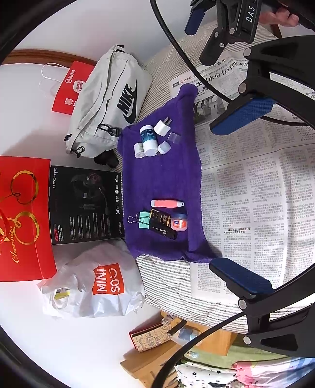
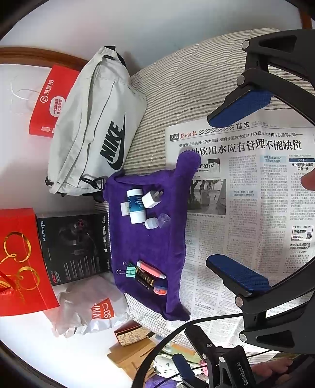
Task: Organize rigid objects
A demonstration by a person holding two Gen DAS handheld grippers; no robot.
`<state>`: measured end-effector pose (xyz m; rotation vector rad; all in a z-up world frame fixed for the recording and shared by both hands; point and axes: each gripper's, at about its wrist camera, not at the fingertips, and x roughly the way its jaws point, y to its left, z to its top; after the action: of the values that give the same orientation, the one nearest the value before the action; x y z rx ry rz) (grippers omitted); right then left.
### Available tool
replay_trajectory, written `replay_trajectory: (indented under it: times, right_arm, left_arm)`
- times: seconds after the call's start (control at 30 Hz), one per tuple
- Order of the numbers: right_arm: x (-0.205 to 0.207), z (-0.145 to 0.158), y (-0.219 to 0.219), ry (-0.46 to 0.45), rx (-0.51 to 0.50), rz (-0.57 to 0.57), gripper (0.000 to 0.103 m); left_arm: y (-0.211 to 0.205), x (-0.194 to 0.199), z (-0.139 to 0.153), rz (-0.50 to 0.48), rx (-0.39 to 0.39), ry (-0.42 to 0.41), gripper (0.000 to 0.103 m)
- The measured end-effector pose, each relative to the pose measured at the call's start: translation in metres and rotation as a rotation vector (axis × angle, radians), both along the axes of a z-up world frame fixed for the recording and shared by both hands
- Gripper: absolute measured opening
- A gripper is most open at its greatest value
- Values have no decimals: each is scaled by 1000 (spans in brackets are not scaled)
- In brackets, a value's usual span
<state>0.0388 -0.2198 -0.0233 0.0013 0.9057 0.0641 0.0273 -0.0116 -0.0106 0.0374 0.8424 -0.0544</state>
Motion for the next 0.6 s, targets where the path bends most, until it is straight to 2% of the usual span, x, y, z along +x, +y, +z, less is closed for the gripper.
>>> replay_trajectory:
  times: [0.6]
  right_arm:
    - [-1, 1, -3, -4, 0, -1, 103]
  left_arm:
    - [0, -1, 2, -8, 3, -5, 102]
